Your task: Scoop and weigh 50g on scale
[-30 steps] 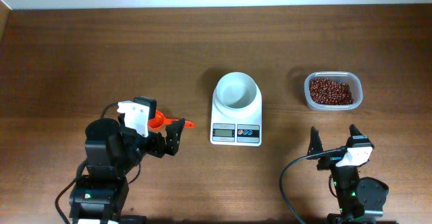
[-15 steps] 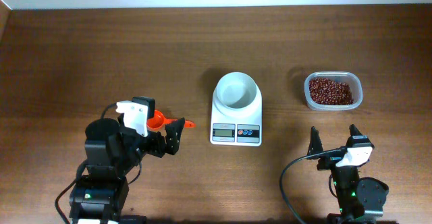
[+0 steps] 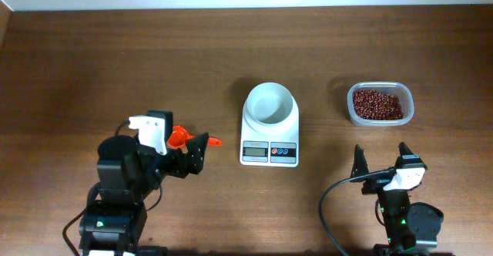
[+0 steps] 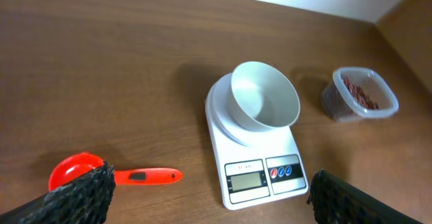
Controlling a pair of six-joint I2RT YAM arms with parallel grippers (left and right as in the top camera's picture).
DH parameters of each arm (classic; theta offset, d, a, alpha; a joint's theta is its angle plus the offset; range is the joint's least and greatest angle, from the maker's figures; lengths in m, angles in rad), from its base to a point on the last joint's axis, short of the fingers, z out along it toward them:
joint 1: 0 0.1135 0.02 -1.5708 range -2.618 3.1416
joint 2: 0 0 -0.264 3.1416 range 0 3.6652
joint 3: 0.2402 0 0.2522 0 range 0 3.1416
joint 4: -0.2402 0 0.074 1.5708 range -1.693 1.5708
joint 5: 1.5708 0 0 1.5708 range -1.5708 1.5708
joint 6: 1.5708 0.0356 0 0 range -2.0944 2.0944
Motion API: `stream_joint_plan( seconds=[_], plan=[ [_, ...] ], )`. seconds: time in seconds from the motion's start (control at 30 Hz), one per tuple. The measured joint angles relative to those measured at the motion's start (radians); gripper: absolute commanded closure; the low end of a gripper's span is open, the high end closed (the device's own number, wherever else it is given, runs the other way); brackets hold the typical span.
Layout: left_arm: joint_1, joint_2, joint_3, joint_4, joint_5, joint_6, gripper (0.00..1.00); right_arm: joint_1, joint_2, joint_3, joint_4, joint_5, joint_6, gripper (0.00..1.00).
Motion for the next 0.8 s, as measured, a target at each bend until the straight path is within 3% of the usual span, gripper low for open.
stream_joint_plan(
  seconds=[0.17,0.33,0.57,0.6,0.7,0.8],
  plan=[
    [0.0,0.019,0.038,-0.03,-0.058,-0.079,0.04,0.0,0.0,0.0,0.0,0.0,0.0,0.01],
    [0.011,0.108,0.164,-0.166,-0.134,-0.138,0.04,0.0,0.0,0.0,0.0,0.0,0.0,0.01],
    [0.079,0.265,0.228,-0.283,-0.268,-0.322,0.01,0.0,0.0,0.0,0.0,0.0,0.0,0.01],
    [0.084,0.285,0.228,-0.286,-0.273,-0.343,0.03,0.0,0.0,0.0,0.0,0.0,0.0,0.01],
    [0.088,0.351,0.228,-0.288,-0.283,-0.39,0.23,0.0,0.0,0.0,0.0,0.0,0.0,0.01],
    [0.088,0.44,0.228,-0.283,-0.288,-0.414,0.33,0.0,0.0,0.0,0.0,0.0,0.0,0.01]
  ],
)
